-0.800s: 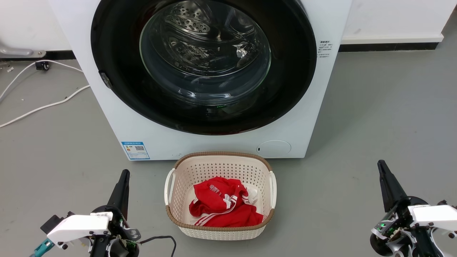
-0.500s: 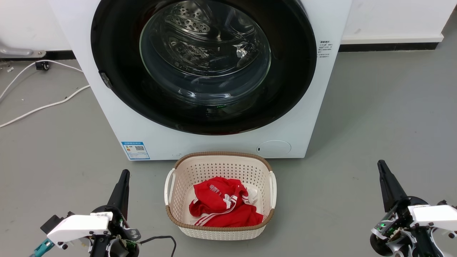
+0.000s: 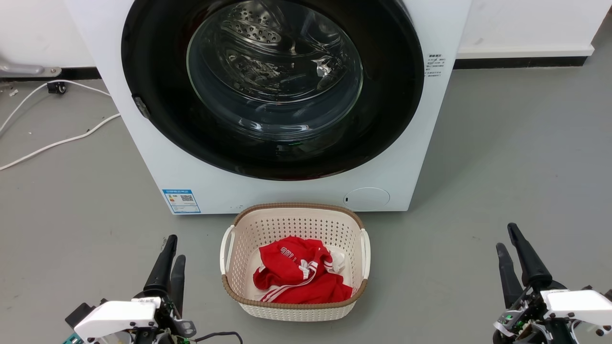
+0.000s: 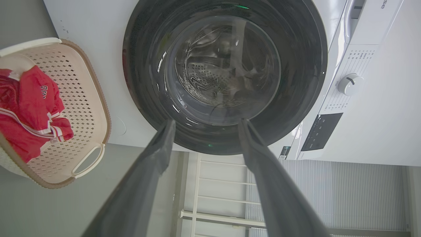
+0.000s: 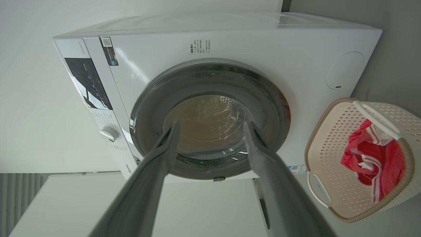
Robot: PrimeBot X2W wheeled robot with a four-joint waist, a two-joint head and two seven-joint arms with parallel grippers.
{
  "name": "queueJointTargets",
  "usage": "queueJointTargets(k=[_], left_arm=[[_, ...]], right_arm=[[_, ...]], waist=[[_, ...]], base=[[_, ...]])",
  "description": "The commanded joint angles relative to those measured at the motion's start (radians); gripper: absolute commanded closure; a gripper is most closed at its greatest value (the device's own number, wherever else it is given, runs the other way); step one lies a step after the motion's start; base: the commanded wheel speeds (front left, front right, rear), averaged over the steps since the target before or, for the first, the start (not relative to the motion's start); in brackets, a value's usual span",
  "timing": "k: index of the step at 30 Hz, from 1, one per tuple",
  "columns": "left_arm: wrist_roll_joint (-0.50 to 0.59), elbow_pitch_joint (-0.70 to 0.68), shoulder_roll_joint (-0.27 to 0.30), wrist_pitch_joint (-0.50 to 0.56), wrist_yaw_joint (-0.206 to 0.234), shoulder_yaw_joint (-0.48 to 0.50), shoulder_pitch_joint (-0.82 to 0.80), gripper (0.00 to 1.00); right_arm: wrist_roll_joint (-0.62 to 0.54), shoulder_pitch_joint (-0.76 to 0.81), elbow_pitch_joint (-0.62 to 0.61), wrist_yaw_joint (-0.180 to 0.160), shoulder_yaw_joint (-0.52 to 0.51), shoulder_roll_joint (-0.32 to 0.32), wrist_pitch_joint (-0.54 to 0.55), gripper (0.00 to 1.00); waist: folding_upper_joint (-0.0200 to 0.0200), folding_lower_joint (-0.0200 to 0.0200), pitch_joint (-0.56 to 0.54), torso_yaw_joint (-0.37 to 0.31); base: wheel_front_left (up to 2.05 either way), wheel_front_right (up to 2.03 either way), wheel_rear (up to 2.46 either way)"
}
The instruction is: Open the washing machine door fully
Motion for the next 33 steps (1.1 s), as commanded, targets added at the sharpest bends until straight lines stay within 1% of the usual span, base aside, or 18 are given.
queueJointTargets(k=[1,5,9,16,22,33], left_arm=[[0.007,-0.021,0.003,-0.012,-0.002,-0.013,-0.035,0.0],[0.028,-0.032,0.003,-0.026,-0.002,-0.02,-0.043,0.0],[0.087,-0.057,0.003,-0.046,-0.002,-0.026,-0.051,0.0],[0.24,-0.112,0.004,-0.077,-0.002,-0.03,-0.061,0.0],[0.35,-0.146,0.004,-0.102,-0.003,-0.038,-0.068,0.0],[0.543,-0.171,0.004,-0.143,-0.003,-0.07,-0.075,0.0]], right_arm=[[0.002,-0.028,-0.029,0.0,0.006,-0.002,-0.012,0.0],[-0.025,-0.03,-0.043,0.0,0.014,-0.007,-0.03,0.0],[-0.1,-0.035,-0.062,0.001,0.022,-0.013,-0.051,0.0],[-0.283,-0.041,-0.107,0.001,0.03,-0.014,-0.083,0.0],[-0.456,-0.045,-0.14,0.001,0.051,-0.02,-0.108,0.0],[-0.721,-0.053,-0.152,0.001,0.088,-0.025,-0.15,0.0]], waist=[[0.0,0.0,0.0,0.0],[0.0,0.0,0.001,0.0],[0.0,0.0,0.002,0.001],[0.0,0.0,0.003,0.002],[0.0,0.0,0.005,0.002],[0.0,0.0,0.006,0.003]], base=[[0.0,0.0,0.0],[0.0,0.0,0.0],[0.0,0.0,0.0],[0.0,0.0,0.0],[0.0,0.0,0.0],[0.0,0.0,0.0]])
